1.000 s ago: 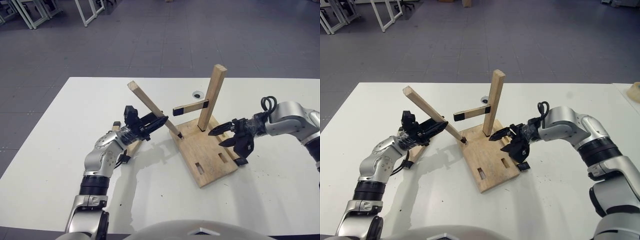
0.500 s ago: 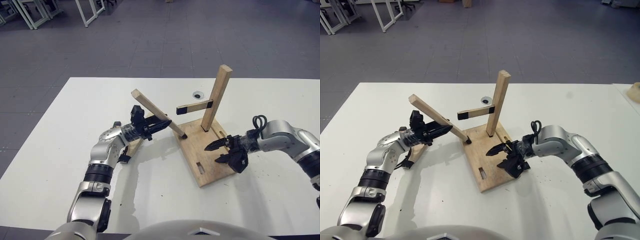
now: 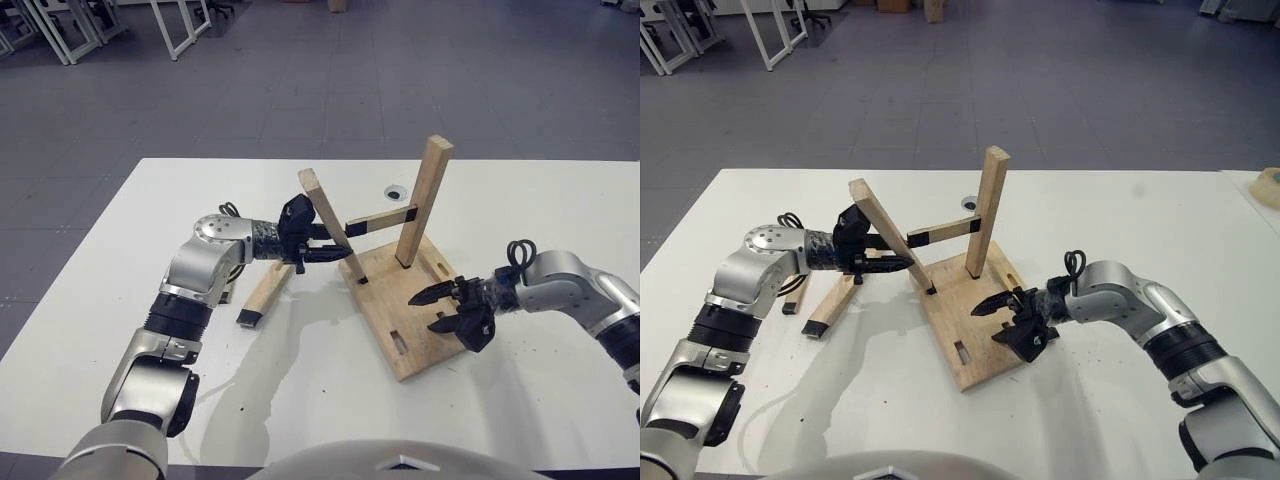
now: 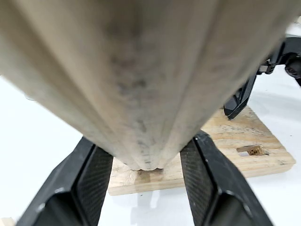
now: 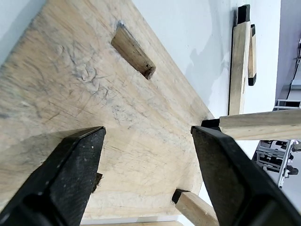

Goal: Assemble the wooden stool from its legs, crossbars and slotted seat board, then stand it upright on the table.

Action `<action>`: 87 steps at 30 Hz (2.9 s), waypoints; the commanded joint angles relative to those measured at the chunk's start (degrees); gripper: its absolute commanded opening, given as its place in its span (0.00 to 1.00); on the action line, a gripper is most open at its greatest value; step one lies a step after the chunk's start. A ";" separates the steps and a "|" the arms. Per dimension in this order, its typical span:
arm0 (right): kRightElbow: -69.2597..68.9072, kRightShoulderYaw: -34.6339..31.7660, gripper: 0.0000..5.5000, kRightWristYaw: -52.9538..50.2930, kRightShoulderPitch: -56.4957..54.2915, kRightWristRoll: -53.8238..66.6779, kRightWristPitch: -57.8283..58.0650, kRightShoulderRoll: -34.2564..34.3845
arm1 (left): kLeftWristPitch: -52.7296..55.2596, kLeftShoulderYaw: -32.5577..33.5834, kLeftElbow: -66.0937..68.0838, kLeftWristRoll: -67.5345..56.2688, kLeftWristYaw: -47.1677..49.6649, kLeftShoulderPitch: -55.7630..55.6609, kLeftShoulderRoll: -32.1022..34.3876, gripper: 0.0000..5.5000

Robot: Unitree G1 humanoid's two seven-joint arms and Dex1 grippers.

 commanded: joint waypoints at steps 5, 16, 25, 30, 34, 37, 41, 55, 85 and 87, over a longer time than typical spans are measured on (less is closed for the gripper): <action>-7.03 -3.10 0.61 2.23 2.35 4.18 9.32 -0.49 | 8.80 -2.19 -0.48 0.83 5.04 7.52 -0.06 0.37; -21.85 -17.18 0.46 -9.53 -5.69 17.62 46.33 11.99 | 11.28 -4.28 1.38 -0.08 3.37 4.73 -0.37 0.37; -6.35 -4.66 0.41 -18.82 -17.94 -5.04 49.98 25.33 | 11.33 -4.28 4.85 0.27 4.96 2.15 -2.51 0.37; -1.42 0.58 0.41 -11.35 -10.23 -8.21 52.80 22.60 | 11.76 -4.27 5.45 0.32 5.54 0.11 -4.03 0.37; -0.32 -0.19 0.41 -12.08 -8.53 -8.07 53.63 22.67 | 11.75 -3.60 1.37 0.08 7.59 1.21 -3.93 0.37; -6.90 -8.73 0.41 -17.14 -8.25 -0.31 56.12 26.94 | 11.93 -3.88 -1.62 0.74 9.31 3.32 -3.35 0.37; -16.85 -21.66 0.41 -26.01 -13.06 6.86 56.41 30.64 | 12.85 -4.24 -3.47 0.93 10.45 5.24 -2.92 0.37; -15.87 -7.69 0.41 -13.71 2.61 2.25 66.49 25.30 | 16.29 -4.11 -4.11 -1.52 10.84 2.13 -5.08 0.37; -27.14 -39.28 0.41 -22.92 23.89 13.89 60.04 18.18 | 17.65 33.37 -29.44 -16.65 33.50 7.86 -6.54 0.56; -22.24 -35.90 0.41 -21.34 27.38 11.75 54.92 16.90 | 15.79 34.96 -29.80 -18.42 38.90 4.80 -10.30 0.56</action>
